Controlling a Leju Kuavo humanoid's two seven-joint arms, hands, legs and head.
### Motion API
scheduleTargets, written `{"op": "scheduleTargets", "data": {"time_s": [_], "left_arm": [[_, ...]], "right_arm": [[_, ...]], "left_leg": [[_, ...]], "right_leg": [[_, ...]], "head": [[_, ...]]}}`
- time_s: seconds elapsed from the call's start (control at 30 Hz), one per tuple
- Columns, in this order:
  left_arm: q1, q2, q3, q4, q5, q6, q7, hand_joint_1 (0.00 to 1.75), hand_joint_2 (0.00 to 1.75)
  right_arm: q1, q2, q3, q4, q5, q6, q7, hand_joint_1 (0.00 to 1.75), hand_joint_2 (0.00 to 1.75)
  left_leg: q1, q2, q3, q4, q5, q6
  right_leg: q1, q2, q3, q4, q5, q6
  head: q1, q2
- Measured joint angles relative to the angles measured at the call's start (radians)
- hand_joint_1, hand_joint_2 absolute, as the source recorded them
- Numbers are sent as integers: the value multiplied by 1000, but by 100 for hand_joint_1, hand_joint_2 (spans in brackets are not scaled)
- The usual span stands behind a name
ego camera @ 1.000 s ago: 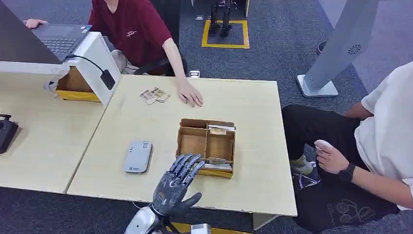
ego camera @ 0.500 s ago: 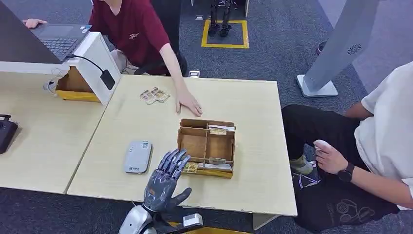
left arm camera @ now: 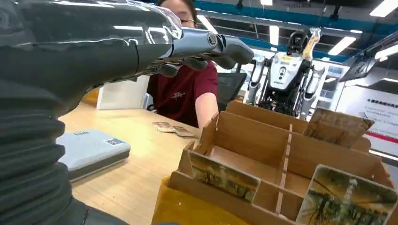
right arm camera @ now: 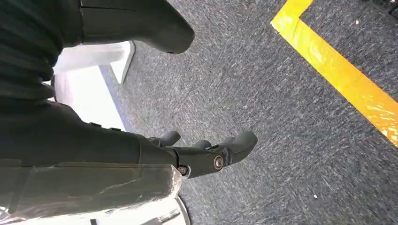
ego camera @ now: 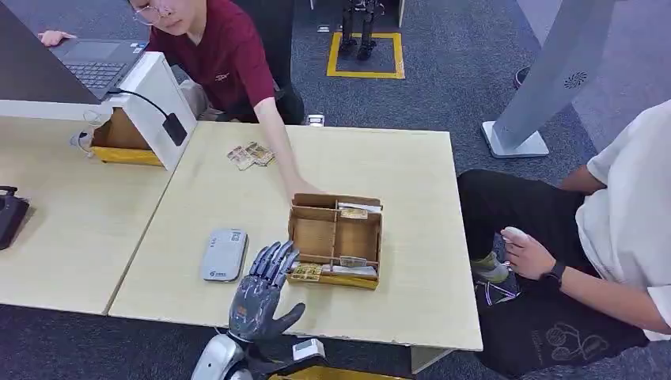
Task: Pass the card to the sensor for recognition and then transmit it.
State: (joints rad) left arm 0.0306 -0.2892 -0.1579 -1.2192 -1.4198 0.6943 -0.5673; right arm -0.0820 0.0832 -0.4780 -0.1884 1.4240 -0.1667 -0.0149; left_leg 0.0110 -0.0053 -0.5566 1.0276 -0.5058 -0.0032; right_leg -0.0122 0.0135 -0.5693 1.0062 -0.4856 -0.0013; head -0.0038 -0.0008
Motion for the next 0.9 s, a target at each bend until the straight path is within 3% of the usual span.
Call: {"op": "scheduleTargets", "data": {"time_s": [0.53,0.9], "left_arm": [[-15,-1,0,71,-1,0,25,0,175],[-31,-1,0,110,-4,0,87,0,175]], "right_arm": [[-4,3,1,-1,0,2,6,0,175],[-6,8,2,-5,14,4,10,0,175]], "left_leg": [[0,0,0,0,0,0],[0,0,0,0,0,0]], "right_leg": [[0,0,0,0,0,0],[0,0,0,0,0,0]], "head": [[0,0],[0,0]]}}
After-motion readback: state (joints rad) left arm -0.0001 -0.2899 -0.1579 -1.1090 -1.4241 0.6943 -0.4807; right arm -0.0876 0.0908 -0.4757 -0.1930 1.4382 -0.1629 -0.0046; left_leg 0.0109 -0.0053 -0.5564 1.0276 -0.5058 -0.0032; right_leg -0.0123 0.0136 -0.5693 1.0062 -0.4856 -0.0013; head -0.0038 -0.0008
